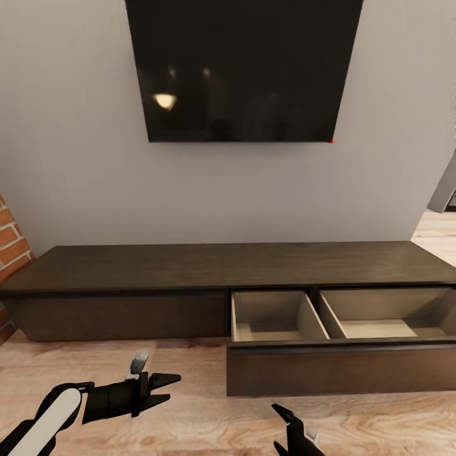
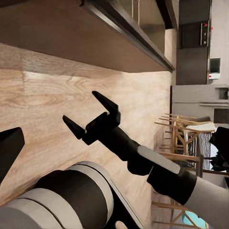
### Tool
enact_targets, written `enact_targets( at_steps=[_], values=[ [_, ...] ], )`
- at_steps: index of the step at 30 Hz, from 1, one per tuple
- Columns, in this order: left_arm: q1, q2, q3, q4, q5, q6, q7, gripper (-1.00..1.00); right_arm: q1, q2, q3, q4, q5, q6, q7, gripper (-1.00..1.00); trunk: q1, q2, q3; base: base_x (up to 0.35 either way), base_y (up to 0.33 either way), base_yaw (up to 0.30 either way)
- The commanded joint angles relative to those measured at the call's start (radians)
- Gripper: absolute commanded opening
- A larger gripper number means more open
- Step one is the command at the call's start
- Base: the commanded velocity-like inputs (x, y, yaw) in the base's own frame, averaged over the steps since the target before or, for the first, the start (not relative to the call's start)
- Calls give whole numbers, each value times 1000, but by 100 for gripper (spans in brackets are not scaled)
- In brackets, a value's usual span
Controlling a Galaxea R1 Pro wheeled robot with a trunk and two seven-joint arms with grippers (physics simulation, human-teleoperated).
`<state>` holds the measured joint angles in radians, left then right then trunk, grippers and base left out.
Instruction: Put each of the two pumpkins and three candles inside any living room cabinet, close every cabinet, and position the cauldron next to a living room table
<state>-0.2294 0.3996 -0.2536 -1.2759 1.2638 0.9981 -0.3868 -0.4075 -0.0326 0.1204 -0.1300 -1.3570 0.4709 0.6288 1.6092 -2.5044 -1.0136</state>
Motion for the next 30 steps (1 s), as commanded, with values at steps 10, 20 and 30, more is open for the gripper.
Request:
enact_targets(
  at_steps=[10, 20, 30],
  values=[
    [-1, -1, -6, 6, -7, 1, -7, 100, -1, -1, 13, 41, 28, -11, 13, 100, -5, 2, 38, 0, 0, 0],
    [-1, -1, -9, 6, -7, 1, -7, 100, -1, 2, 17, 43, 28, -8, 0, 100, -9, 4, 77, 0, 0, 0],
    [-1, -1, -10, 6, -7, 0, -7, 100, -1, -1, 16, 43, 29, -13, 13, 100, -48, 74, 108, 0, 0, 0]
  ],
)
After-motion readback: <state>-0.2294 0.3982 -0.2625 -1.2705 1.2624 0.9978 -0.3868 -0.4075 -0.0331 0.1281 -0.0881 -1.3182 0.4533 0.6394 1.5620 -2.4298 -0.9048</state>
